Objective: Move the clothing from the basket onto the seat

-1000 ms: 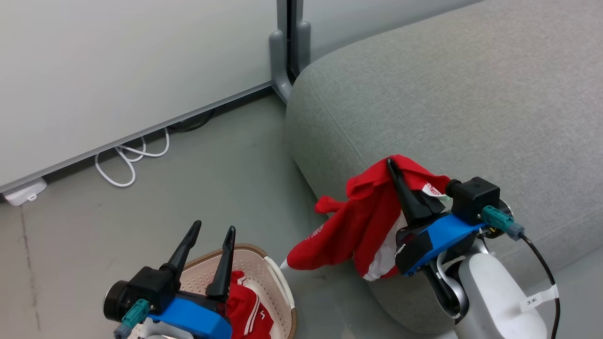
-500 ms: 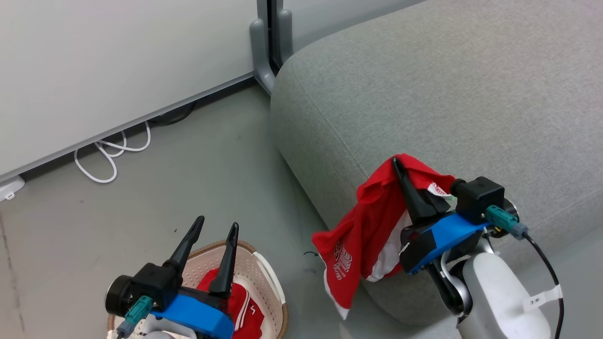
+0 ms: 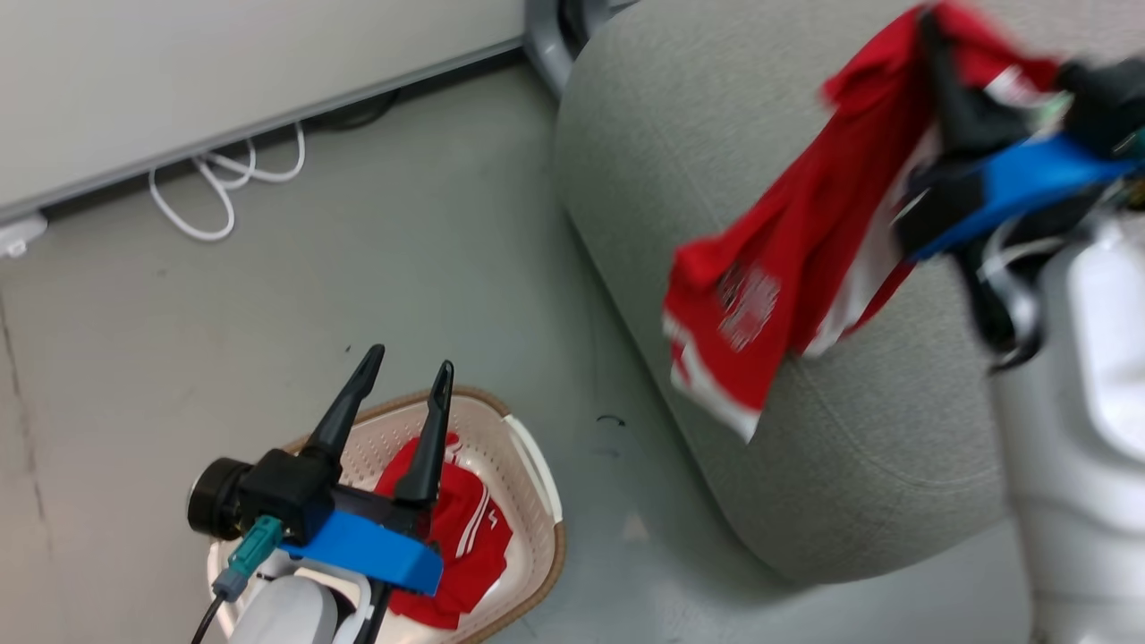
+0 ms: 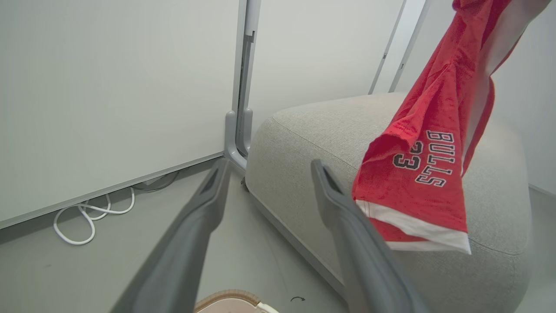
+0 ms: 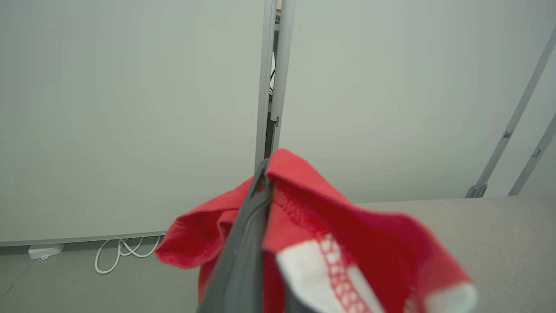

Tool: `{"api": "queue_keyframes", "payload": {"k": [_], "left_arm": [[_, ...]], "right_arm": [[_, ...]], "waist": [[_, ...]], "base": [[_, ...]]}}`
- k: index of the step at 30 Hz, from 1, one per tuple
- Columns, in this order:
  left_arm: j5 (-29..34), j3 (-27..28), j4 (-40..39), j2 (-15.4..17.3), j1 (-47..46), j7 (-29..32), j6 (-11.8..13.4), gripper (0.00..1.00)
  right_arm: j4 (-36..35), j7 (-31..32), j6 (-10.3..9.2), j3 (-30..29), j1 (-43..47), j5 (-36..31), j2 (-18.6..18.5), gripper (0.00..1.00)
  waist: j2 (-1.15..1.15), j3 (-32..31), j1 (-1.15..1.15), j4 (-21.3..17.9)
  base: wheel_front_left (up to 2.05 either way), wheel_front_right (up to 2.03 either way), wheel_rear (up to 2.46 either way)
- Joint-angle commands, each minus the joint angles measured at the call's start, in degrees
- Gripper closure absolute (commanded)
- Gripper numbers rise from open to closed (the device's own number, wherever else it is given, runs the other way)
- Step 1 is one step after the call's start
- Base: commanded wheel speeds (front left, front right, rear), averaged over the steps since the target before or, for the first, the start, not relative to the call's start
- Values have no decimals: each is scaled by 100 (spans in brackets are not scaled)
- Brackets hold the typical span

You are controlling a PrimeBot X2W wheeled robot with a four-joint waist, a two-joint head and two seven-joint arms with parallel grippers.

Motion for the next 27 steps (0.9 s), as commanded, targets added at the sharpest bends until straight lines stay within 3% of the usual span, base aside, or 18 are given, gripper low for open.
{"api": "queue_keyframes", "payload": {"k": [1,10,19,22,27], "left_arm": [[30,5,-42,17,-111,-15,-18,0],[158,20,-266,77,-452,-15,-65,0],[264,-59,-541,165,-757,-15,-89,0],[307,-82,-639,202,-841,-15,-89,0],[349,-108,-712,267,-941,-15,-94,0]], "right_arm": [[-28,68,2,-79,-195,-4,-103,100],[-39,820,2,-913,-1733,-20,-1182,100],[209,754,1,-1689,-2593,355,-2143,100],[462,665,2,-2051,-2445,392,-2257,100],[1075,438,2,-2547,-1988,425,-2082,100]], "waist": [[0,254,0,225],[0,926,0,692],[0,1627,0,1085],[0,1861,0,1166],[0,2135,0,1209]], "base": [[0,0,0],[0,0,0],[0,0,0],[0,0,0],[0,0,0]]}}
